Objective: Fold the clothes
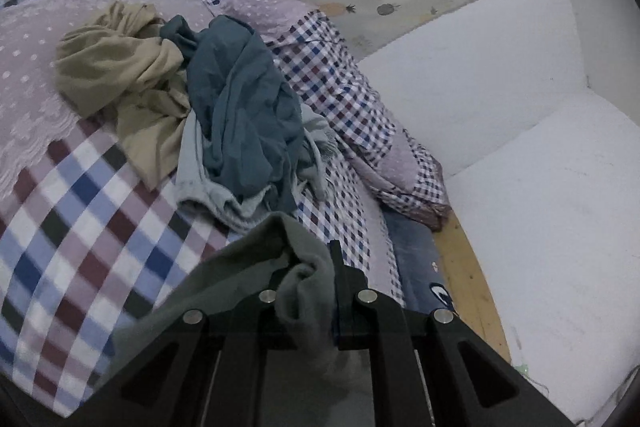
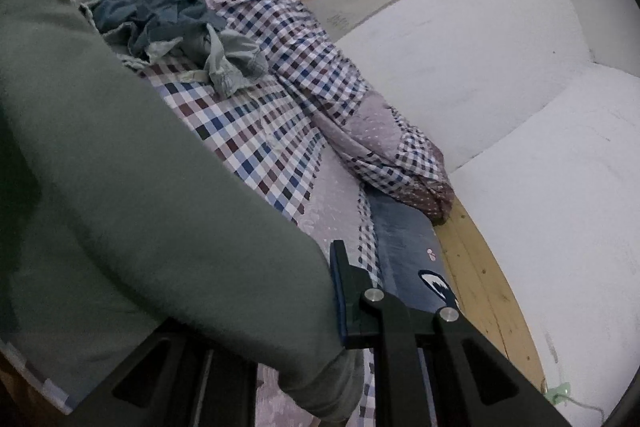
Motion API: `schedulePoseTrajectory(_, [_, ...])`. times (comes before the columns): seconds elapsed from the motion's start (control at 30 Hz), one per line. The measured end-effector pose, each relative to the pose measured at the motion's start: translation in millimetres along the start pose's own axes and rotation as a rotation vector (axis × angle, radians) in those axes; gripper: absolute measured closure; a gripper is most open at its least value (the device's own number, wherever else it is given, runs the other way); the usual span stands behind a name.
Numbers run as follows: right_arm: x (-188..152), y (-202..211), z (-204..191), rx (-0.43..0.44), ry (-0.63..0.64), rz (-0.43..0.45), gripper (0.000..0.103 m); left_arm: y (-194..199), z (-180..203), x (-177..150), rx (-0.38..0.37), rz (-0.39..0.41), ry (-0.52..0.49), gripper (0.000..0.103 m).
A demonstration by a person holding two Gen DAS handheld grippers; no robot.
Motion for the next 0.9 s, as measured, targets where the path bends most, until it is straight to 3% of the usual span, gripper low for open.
schedulePoseTrajectory(0.1, [4,-21,-8,0.033,0.021,-0.030,0.089,-19,-5,16,0.024,-0.019,0.009,0.095])
schedulePoseTrajectory(0.37, [14,-90,-37,0.226,0.013,-0.143,0.088,-82,-46,39,0.132,-0.091,0.073,0.095])
schedulePoseTrajectory(0.57, [9,-139,-61,0.349,-0.014,-0.230,0.081,-114,-73,48,0.193,-0.121,0.104,0.095])
schedulePoseTrajectory(0.67, [6,-154,-64,0.385,-0.057,-0.255,0.068,-119,-79,50,0.181,-0.128,0.109,0.092])
schedulePoseTrajectory(0.73, [4,-161,-61,0.382,-0.098,-0.259,0.049,-120,-80,51,0.178,-0.127,0.098,0.091])
schedulePoseTrajectory(0.8, [2,-167,-56,0.380,-0.146,-0.262,0.041,-118,-79,53,0.169,-0.123,0.087,0.090])
schedulePoseTrajectory(0.9, [-2,-174,-47,0.426,-0.268,-0.278,0.036,-99,-75,61,0.153,-0.053,0.071,0.078])
Point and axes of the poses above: each gripper's, at about its wrist camera, not at the fingertips, and y roughly against the way its jaws point, z to its right, x to its top, the point moved 9 cm from there along -y, roughly the way its jaws point, and after that the axes turned 12 degrees about -z, right-handed, at the moved point
